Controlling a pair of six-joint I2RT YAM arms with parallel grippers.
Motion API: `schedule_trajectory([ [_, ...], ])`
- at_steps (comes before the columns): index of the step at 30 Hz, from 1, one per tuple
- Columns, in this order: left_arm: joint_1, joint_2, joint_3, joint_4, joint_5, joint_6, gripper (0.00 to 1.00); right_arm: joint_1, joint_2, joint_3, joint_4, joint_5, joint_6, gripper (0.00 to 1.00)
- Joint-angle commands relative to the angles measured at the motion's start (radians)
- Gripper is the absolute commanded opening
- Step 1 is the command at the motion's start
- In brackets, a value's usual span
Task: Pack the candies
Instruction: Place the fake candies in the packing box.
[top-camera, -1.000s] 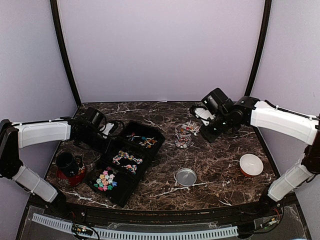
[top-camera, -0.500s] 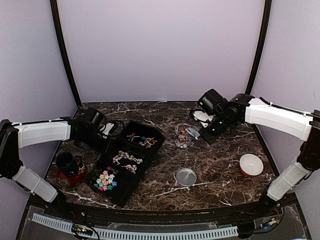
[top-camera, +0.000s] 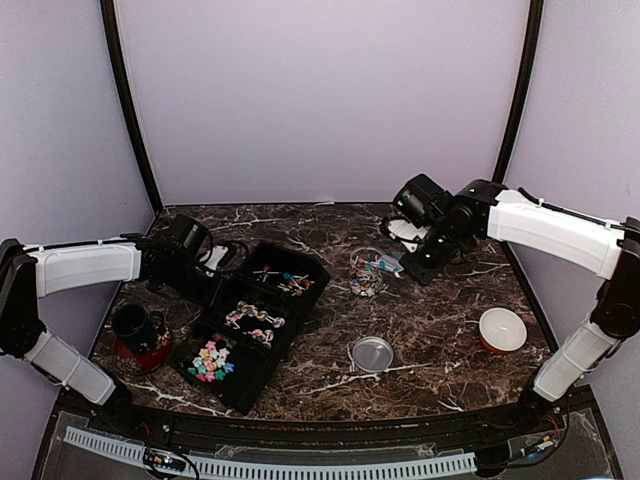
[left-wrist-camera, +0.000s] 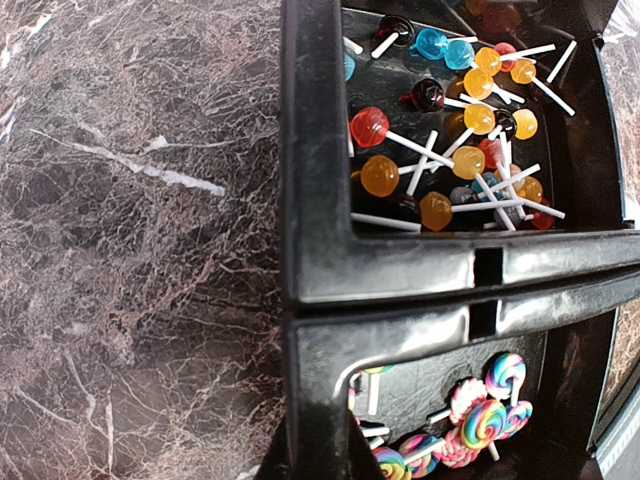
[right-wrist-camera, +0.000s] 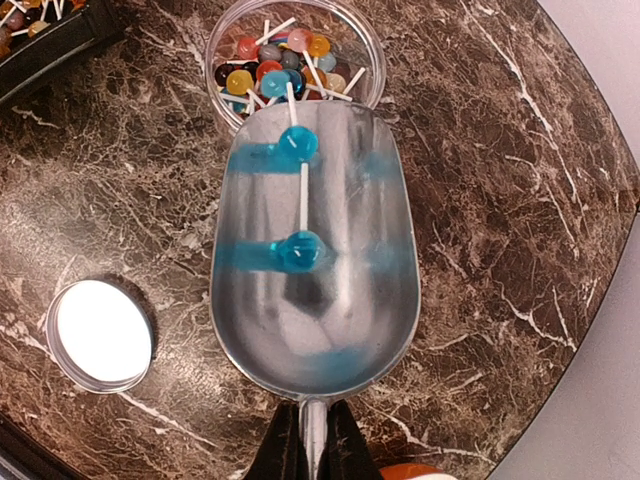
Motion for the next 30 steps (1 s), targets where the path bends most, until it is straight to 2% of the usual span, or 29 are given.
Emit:
schedule_trajectory([
  [1, 0.007, -0.059, 0.006, 0.047, 0.047, -0.022, 0.0, -0.009, 0.01, 0.047, -0.043, 0.027, 0.006, 0.0],
  [17, 0.008, -0.057, 0.006, 0.046, 0.046, -0.021, 0.0, -0.005, 0.086, 0.139, -0.087, 0.055, 0.006, 0.0],
  [23, 0.008, -0.056, 0.007, 0.046, 0.044, -0.021, 0.0, -0.006, 0.051, 0.13, -0.03, 0.106, 0.008, 0.0],
  [26, 0.01, -0.052, 0.006, 0.046, 0.04, -0.02, 0.0, -0.006, 0.003, 0.091, 0.032, 0.093, -0.005, 0.0],
  [30, 0.014, -0.042, 0.006, 0.046, 0.038, -0.019, 0.0, -0.005, -0.008, 0.084, 0.022, 0.076, -0.021, 0.0],
])
